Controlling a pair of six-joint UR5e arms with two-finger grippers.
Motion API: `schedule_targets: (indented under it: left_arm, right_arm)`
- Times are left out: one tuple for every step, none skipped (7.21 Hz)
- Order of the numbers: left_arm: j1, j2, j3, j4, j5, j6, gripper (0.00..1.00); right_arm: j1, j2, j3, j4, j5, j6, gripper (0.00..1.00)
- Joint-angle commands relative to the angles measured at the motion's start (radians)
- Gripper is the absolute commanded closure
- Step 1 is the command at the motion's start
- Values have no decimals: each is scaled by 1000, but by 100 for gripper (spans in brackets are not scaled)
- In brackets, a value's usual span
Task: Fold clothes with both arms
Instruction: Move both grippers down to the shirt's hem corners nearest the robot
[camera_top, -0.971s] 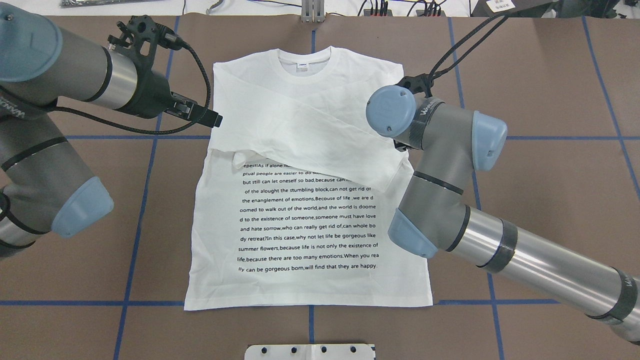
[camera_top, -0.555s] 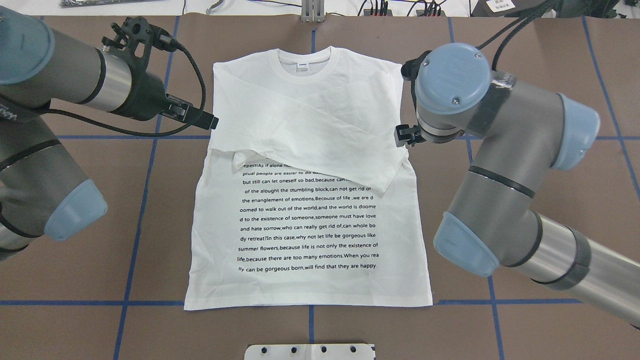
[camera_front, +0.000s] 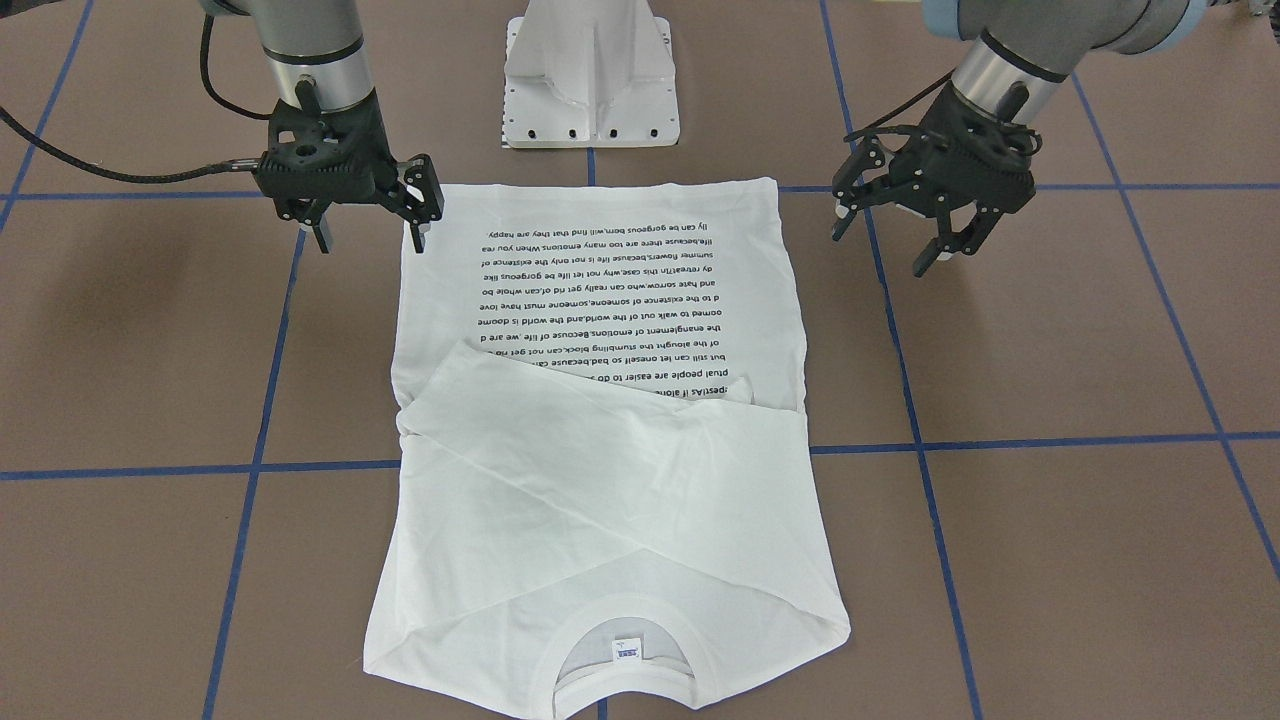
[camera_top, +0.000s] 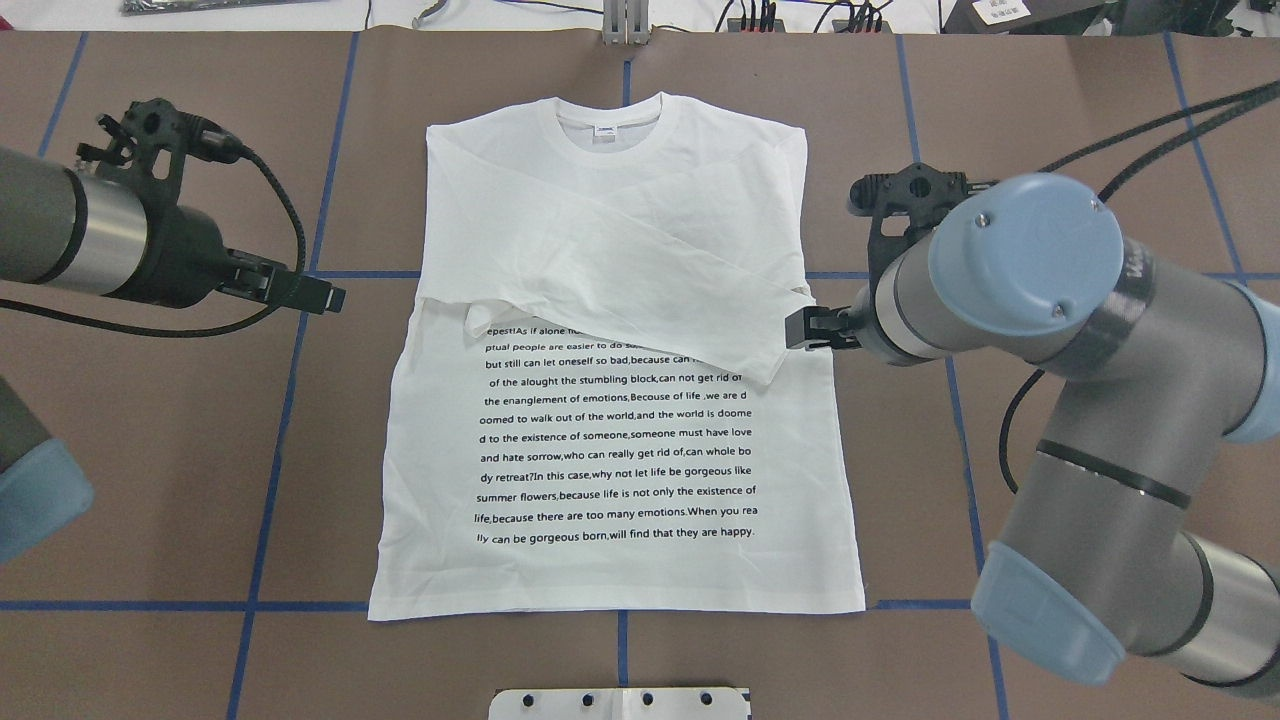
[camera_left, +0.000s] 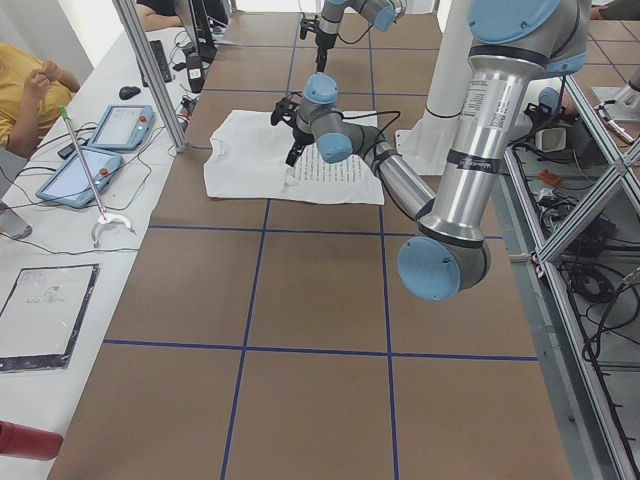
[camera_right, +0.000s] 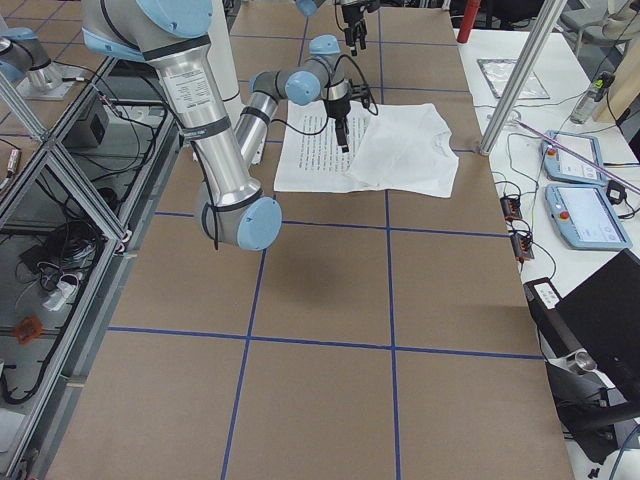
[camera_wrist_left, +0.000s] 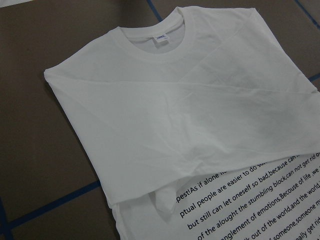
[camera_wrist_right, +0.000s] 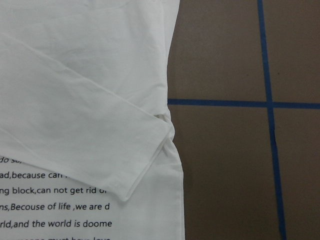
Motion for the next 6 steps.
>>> schedule_targets:
  left_arm:
    - [113,190,-124,-42,102,-131,0]
    - [231,211,-140,-75,186,-280,0]
    - [360,211,-143,-73,290,-403,0]
    - [455,211,-134,-60,358,-489,1]
    - [502,208,-123,-28,395,-543,8]
    - [558,177,-81,-9,418,-600,17]
  right_arm:
    - [-209,-139,68,136,-168,196,0]
    - [-283,-182,90,136,-227,268,0]
    - [-346,-217,117,136,-271,315,0]
    - [-361,-245,131,136,-275,320,0]
    - [-362,-245,131,136,-275,320,0]
    - [-359,-247,131,136,-275,318,0]
